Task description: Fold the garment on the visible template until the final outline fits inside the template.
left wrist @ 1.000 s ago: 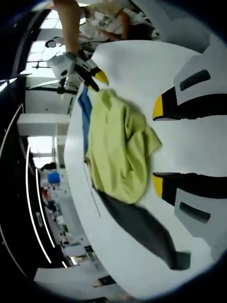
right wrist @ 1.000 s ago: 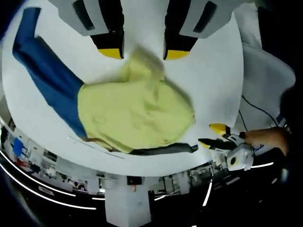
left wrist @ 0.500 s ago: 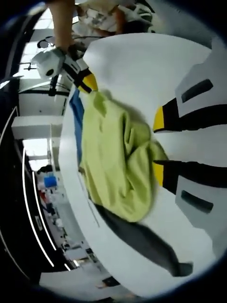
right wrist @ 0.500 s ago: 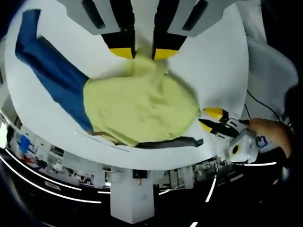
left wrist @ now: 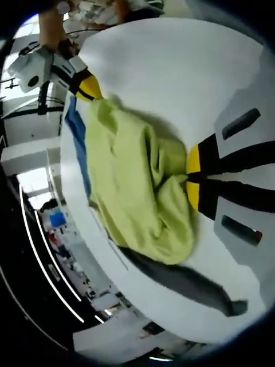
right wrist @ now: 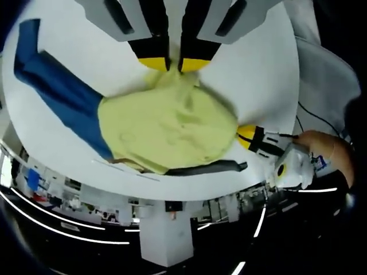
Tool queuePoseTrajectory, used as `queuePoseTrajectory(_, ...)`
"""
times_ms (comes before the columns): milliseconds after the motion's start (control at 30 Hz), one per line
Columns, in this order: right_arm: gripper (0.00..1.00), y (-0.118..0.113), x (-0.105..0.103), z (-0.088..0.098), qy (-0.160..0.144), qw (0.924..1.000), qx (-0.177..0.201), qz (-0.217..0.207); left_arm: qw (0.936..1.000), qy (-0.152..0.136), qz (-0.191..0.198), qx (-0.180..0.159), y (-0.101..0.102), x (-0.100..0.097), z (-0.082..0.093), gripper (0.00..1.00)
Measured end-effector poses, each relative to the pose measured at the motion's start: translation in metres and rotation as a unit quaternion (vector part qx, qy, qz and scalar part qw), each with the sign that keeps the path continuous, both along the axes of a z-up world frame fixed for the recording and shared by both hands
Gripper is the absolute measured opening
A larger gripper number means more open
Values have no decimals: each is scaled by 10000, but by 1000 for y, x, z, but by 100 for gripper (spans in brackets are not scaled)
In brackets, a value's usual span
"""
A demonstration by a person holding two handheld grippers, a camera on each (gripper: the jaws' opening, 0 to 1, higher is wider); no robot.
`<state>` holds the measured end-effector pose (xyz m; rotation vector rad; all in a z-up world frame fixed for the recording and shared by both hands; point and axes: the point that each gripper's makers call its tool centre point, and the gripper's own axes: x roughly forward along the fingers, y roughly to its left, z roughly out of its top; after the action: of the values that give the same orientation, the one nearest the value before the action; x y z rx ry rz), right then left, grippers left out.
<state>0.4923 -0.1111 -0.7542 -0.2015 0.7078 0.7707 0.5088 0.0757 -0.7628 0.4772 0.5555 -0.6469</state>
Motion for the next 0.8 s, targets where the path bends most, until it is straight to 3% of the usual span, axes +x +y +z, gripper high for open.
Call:
queuePoseTrajectory(33,0,0,-1,0,14,10000,7,4,9993,128,80,-338,-2,-4,2,0)
queuePoseTrajectory(167,0,3,-6,3,132,9998,114,-7,9986,195,177,-456,9,-8,7,0)
queuePoseTrajectory(233,0,6,-11,8,279,9991,301,-67,9968,230,213,-732,11,-11,14,0)
queuePoseTrajectory(367,0,11,-19,21,359,9981,498,75,9965,210,152,-796,23,-14,27,0)
queuePoseTrajectory(500,0,16,-23,36,386,9973,598,184,9919,242,89,-1242,29,-15,48,0)
queuePoseTrajectory(700,0,19,3,71,270,9917,1242,-179,9892,91,95,-1460,40,2,78,0)
queuePoseTrajectory(800,0,16,19,76,248,9913,1251,-330,9876,9,296,-1540,50,23,84,0)
